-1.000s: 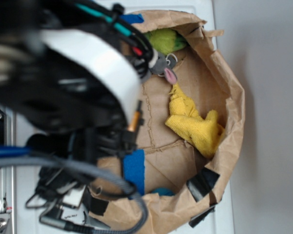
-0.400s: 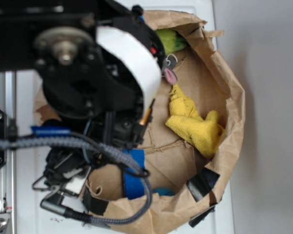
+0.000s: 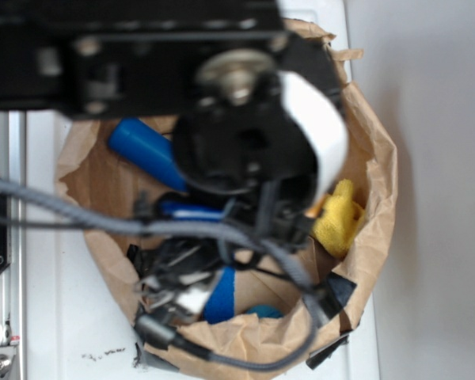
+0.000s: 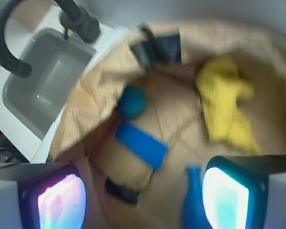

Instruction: Grab the blue ball.

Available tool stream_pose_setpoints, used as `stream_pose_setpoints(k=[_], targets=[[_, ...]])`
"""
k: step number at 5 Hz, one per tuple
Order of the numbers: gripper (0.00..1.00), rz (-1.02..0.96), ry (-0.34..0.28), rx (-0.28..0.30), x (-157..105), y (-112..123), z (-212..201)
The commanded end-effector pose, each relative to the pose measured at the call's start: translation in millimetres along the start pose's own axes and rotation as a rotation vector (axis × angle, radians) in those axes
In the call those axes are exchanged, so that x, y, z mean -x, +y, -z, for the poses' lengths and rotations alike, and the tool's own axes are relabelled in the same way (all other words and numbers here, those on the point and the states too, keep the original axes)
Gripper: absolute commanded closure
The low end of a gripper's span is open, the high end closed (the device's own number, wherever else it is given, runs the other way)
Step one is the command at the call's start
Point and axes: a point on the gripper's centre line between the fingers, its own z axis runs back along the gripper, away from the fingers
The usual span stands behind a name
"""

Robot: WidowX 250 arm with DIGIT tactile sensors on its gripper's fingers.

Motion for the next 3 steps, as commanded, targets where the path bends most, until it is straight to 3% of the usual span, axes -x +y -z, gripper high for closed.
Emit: stream_pose_setpoints(k=[1,2,3], targets=[[0.00,0.250,-0.053,0.054,-4.7,21.7,-2.5],[0.00,0.406,-0.021,0.025,14.1,39.9,18.0],[0.00,0.541,-0.020,-0.025,13.8,42.5,46.4]])
